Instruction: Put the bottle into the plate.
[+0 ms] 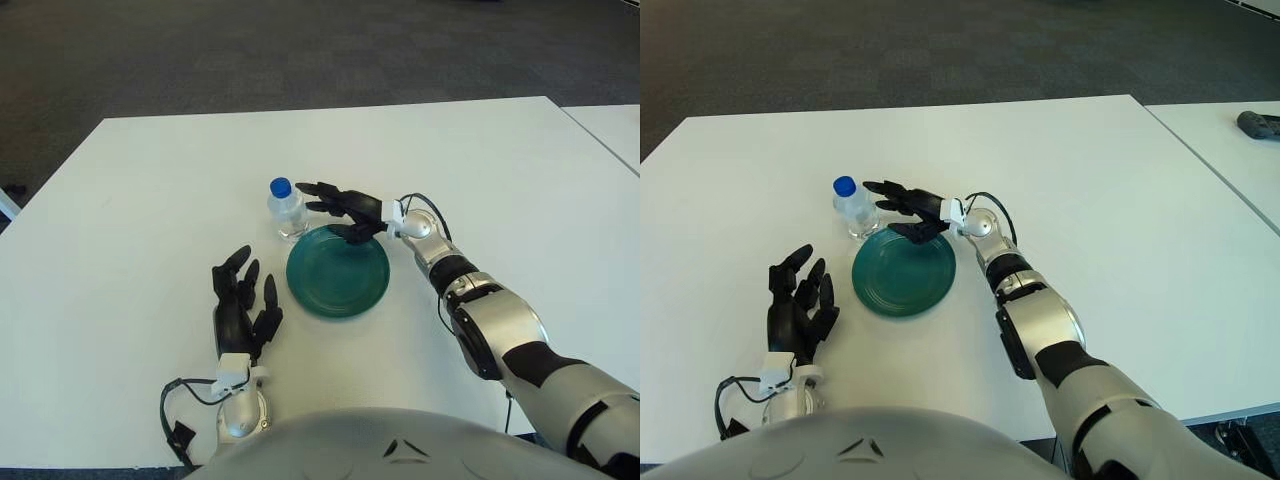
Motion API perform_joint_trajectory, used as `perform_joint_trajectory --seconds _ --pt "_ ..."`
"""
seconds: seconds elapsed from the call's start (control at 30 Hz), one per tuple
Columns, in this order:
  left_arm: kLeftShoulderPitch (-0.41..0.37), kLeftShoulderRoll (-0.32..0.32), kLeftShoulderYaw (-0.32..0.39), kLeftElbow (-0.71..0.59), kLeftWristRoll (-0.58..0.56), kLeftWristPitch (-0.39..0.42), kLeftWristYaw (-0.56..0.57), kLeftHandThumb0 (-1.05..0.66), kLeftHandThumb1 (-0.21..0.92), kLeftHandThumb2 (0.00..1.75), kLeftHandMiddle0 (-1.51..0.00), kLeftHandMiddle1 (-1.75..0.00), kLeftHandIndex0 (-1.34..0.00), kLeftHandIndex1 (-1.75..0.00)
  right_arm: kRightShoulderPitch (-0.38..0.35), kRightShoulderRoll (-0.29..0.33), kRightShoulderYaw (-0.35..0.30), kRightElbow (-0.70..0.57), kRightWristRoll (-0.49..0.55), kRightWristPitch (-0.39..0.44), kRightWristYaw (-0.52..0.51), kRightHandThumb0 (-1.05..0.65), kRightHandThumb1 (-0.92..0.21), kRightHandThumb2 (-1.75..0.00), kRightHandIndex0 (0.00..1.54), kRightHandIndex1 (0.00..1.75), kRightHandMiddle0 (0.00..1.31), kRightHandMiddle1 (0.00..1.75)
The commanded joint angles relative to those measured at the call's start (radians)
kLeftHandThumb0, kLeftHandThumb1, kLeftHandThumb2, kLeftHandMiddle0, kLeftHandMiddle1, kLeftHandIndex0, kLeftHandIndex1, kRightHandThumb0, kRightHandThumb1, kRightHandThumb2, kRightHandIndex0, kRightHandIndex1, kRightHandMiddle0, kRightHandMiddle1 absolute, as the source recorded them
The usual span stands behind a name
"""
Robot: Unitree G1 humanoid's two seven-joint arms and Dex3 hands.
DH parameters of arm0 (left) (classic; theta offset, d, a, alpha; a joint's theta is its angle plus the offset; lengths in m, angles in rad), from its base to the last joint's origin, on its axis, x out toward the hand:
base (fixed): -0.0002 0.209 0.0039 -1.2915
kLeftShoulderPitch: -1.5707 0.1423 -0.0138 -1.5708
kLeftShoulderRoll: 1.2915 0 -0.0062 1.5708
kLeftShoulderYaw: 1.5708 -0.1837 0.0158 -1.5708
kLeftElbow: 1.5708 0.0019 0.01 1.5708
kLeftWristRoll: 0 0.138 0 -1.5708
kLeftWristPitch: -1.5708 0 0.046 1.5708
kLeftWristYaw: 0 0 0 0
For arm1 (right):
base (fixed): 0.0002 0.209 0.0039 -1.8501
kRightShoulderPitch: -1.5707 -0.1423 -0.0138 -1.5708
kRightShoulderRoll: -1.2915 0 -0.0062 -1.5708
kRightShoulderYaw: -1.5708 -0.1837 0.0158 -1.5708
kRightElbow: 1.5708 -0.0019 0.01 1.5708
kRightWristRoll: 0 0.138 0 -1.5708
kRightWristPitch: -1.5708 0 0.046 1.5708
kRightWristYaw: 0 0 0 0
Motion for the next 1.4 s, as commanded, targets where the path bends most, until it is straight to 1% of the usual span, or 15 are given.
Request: perform_joint_trajectory --seconds 0.0,0.17,0.23,0.43,0.67,0.93,1.17,1.37 --pt "-0.032 -0.042 0.012 0.013 0.003 0.013 0.015 -0.75 0.92 0.55 -0.49 -0.09 -0.02 -0.96 0.021 -0.01 -0.008 -0.03 0.026 -0.062 0.022 -1.05 -0.92 -0.7 0.13 0.02 0.0 0.38" --pt "-0.051 -0.04 0.021 0.026 0.012 0.014 0.024 -0.77 0.92 0.55 -0.48 -0.09 -0.01 -0.96 0.032 -0.019 -0.004 -0.035 0.027 -0.09 0.028 -1.05 -0.92 -0.69 0.18 0.03 0.0 0.47" --pt "-0.056 -0.039 0.024 0.028 0.016 0.013 0.027 -0.78 0.92 0.55 -0.48 -0.09 -0.01 -0.96 0.037 -0.023 -0.001 -0.035 0.018 -0.107 0.016 -1.05 -0.92 -0.7 0.19 0.03 0.0 0.49" --pt "-0.063 -0.042 0.031 0.029 0.021 0.022 0.038 -0.78 0.92 0.55 -0.45 -0.07 0.0 -0.95 0.055 -0.036 0.012 -0.043 0.013 -0.155 0.019 -1.05 -0.92 -0.71 0.22 0.04 0.0 0.54" --pt "-0.066 -0.042 0.036 0.026 0.008 0.032 0.035 -0.77 0.92 0.56 -0.43 -0.06 0.0 -0.94 0.07 -0.045 0.021 -0.06 0.023 -0.175 0.036 -1.05 -0.92 -0.72 0.25 0.04 0.0 0.57" --pt "-0.067 -0.041 0.039 0.023 -0.004 0.035 0.029 -0.77 0.92 0.57 -0.43 -0.06 0.0 -0.94 0.076 -0.05 0.021 -0.074 0.037 -0.15 0.057 -1.05 -0.92 -0.72 0.26 0.04 0.0 0.57" --pt "-0.069 -0.041 0.041 0.024 -0.015 0.038 0.024 -0.79 0.92 0.55 -0.43 -0.05 0.0 -0.94 0.069 -0.056 0.018 -0.059 0.03 -0.146 0.043 -1.05 -0.92 -0.77 0.28 0.03 0.0 0.57" --pt "-0.073 -0.039 0.045 0.024 -0.027 0.043 0.02 -0.79 0.92 0.52 -0.44 -0.05 0.0 -0.95 0.063 -0.059 0.006 -0.034 0.032 -0.116 0.026 -1.05 -0.92 -0.78 0.27 0.02 0.0 0.58"
